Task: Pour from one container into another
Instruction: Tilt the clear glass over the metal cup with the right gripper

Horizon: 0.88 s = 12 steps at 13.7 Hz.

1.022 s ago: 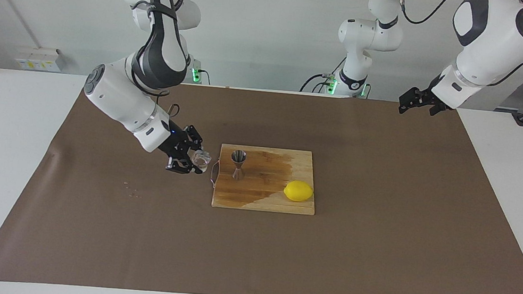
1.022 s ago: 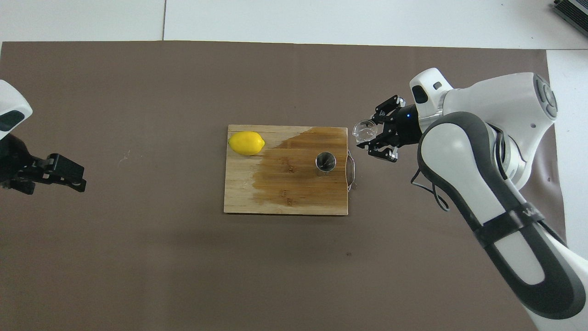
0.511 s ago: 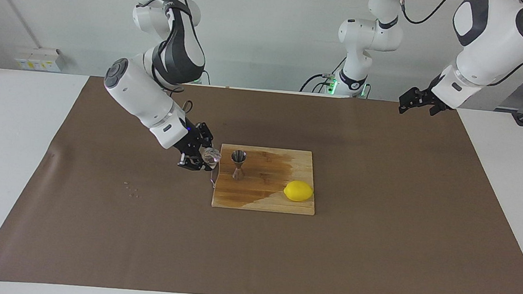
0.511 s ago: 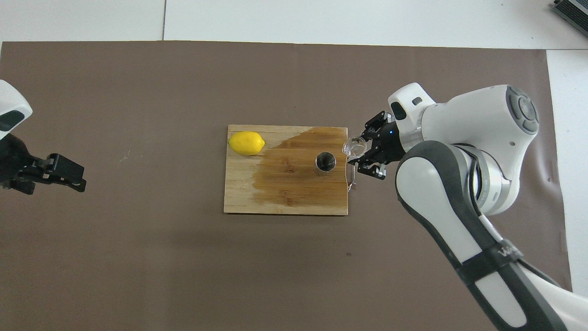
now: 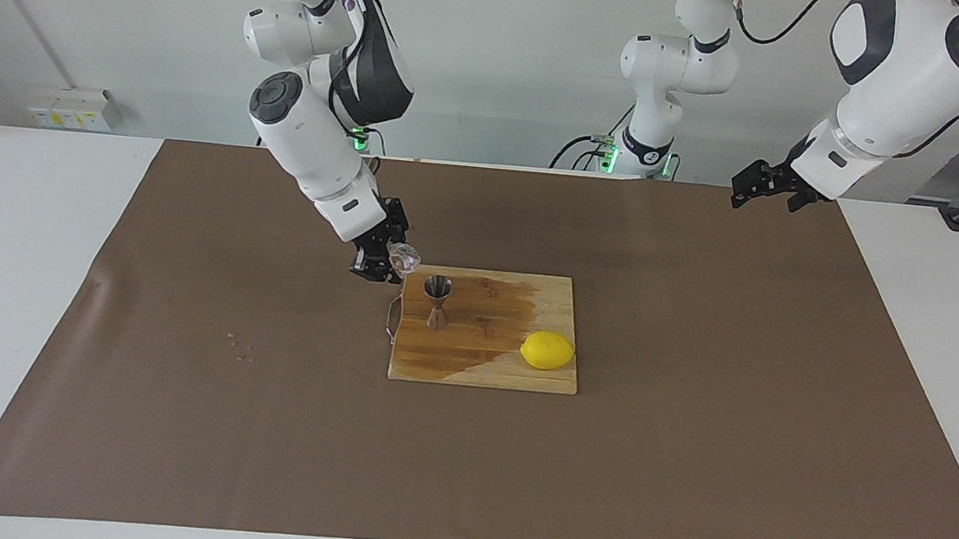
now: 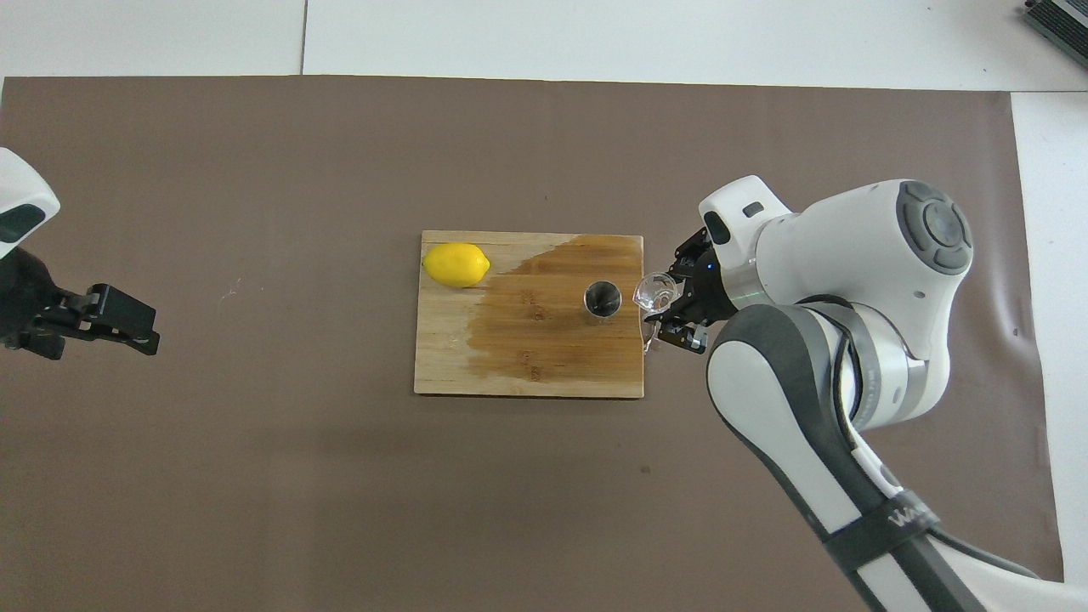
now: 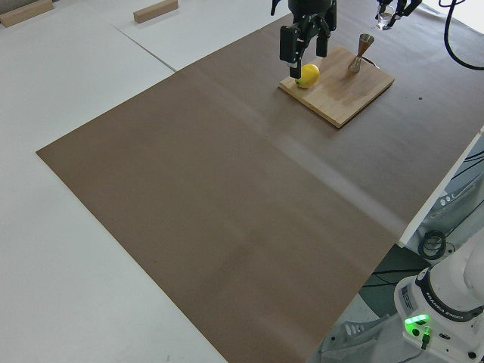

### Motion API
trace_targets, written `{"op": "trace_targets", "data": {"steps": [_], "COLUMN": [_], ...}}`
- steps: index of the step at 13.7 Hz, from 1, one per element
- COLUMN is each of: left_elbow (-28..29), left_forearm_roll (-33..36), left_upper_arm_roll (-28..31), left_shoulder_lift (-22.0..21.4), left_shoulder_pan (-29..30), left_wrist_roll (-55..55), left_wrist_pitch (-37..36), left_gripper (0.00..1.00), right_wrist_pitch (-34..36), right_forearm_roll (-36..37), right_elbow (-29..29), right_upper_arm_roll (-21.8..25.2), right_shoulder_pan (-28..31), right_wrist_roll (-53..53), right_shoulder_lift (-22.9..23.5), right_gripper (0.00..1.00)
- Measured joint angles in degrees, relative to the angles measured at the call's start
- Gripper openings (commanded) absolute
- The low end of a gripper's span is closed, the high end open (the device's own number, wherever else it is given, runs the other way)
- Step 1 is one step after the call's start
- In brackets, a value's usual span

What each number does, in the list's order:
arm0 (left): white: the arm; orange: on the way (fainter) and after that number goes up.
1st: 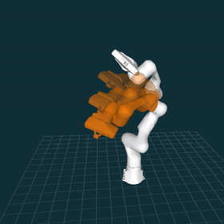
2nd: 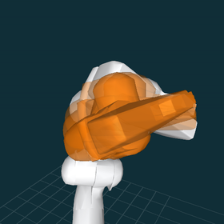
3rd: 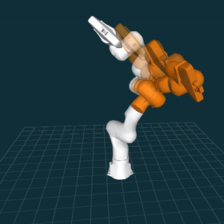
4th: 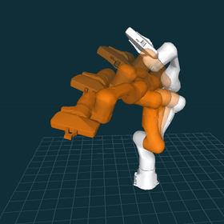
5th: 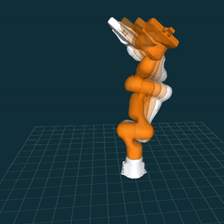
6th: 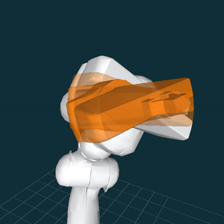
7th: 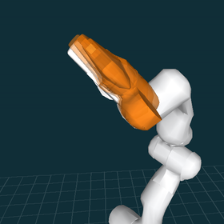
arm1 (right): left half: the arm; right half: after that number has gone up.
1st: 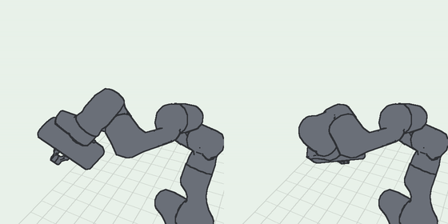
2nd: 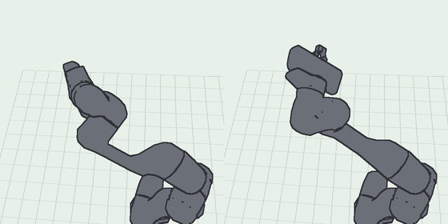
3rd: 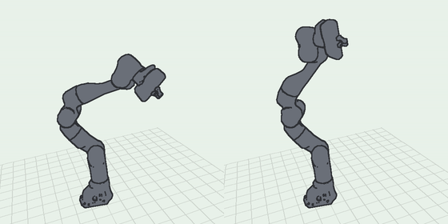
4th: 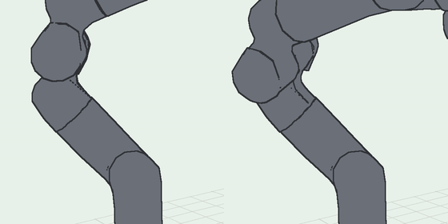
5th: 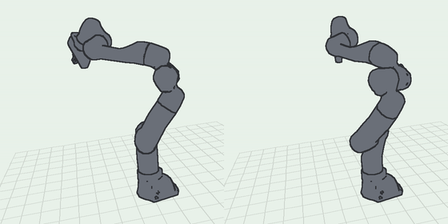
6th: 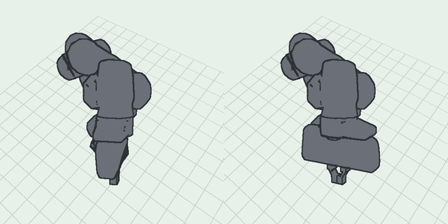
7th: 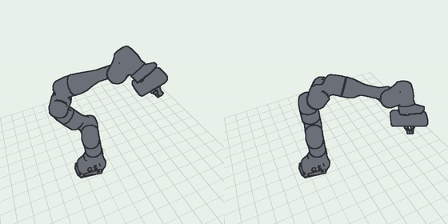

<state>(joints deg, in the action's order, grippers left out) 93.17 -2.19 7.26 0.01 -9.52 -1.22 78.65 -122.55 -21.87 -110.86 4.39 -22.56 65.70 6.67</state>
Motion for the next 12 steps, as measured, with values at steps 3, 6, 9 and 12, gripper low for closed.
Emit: {"op": "trace_targets", "data": {"steps": [3,6,9,12], "left_elbow": [0.0,0.0,0.0,0.0], "left_forearm_roll": [0.0,0.0,0.0,0.0], "left_upper_arm_roll": [0.0,0.0,0.0,0.0], "left_shoulder_lift": [0.0,0.0,0.0,0.0], "left_shoulder_pan": [0.0,0.0,0.0,0.0], "left_wrist_roll": [0.0,0.0,0.0,0.0], "left_wrist_pitch": [0.0,0.0,0.0,0.0], "left_gripper": [1.00,1.00,1.00,1.00], "right_wrist_pitch": [-0.1,-0.4,-1.9,-2.5], "right_forearm_roll": [2.7,5.8,7.0,8.9], "right_elbow": [0.0,0.0,0.0,0.0], "right_upper_arm_roll": [0.0,0.0,0.0,0.0], "right_shoulder_pan": [-2.1,-2.6,-2.7,-3.8], "right_wrist_roll": [-4.0,-7.2,-10.6,-14.8], "right_shoulder_lift": [0.0,0.0,0.0,0.0], "right_gripper": [0.22,0.22,0.22,0.22]}}
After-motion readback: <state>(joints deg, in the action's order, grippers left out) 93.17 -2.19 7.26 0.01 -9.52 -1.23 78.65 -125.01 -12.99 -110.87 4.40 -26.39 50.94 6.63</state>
